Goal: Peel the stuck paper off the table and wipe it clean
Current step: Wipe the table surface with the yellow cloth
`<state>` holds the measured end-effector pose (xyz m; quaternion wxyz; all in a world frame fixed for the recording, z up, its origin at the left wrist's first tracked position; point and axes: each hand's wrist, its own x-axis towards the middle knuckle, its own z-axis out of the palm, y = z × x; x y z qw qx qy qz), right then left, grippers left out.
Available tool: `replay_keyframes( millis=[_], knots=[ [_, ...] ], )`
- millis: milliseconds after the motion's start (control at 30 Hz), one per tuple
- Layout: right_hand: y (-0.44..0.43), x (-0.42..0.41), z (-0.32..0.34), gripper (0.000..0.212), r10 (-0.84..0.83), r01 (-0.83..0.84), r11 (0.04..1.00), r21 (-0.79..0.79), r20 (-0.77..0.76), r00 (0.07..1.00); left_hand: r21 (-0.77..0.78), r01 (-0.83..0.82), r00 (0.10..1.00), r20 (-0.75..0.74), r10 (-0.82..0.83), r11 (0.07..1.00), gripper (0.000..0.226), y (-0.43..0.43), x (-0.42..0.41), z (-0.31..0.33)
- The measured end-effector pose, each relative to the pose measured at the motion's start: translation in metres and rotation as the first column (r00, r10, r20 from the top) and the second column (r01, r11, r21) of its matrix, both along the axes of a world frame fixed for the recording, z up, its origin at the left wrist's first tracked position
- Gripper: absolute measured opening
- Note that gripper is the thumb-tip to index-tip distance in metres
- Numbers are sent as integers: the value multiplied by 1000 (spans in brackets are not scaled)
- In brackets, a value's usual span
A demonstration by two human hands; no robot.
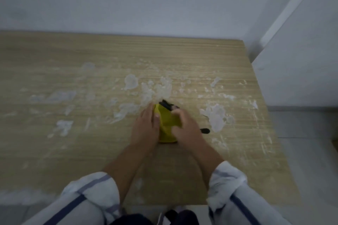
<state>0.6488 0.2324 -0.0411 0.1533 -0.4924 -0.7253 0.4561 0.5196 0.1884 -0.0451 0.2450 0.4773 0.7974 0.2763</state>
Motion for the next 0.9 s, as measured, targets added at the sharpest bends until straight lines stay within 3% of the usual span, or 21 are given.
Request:
replay_keyframes(
  millis=[33,100,200,300,367,467,600,733,800,900],
  knots=[
    [6,7,0,44,-83,80,995,56,45,996,11,35,994,-100,-34,999,49,2,1,1],
    [7,13,-10,41,-112,68,977,202,215,970,6,206,946,-258,-197,979,52,6,12,1],
    [-7,5,-26,46,-66,-8,972,233,308,949,-160,443,840,-271,-471,882,51,7,25,-5],
    [-17,1,-25,44,-127,58,969,240,279,952,-273,477,773,-321,-546,836,57,-4,2,-13],
    [-25,-11,-21,42,-159,89,956,279,241,957,-291,460,760,-359,-541,839,59,-22,-23,-14],
    [-37,-44,-20,40,-171,85,943,323,249,953,-269,335,829,-370,-418,903,52,-57,-66,-17],
    [-59,-106,-21,46,12,-122,946,301,343,939,-116,11,927,-370,-54,993,35,-113,-136,-23],
    [-83,-166,-25,49,169,-304,911,279,421,891,-43,-197,939,-297,176,979,20,-131,-166,-15],
    [-88,-186,-28,51,172,-315,912,262,451,876,-1,-95,947,-308,90,995,21,-135,-160,-13],
    [-92,-199,-33,49,122,-280,916,286,467,876,-56,131,912,-383,-143,990,39,-152,-163,-27]
  ],
)
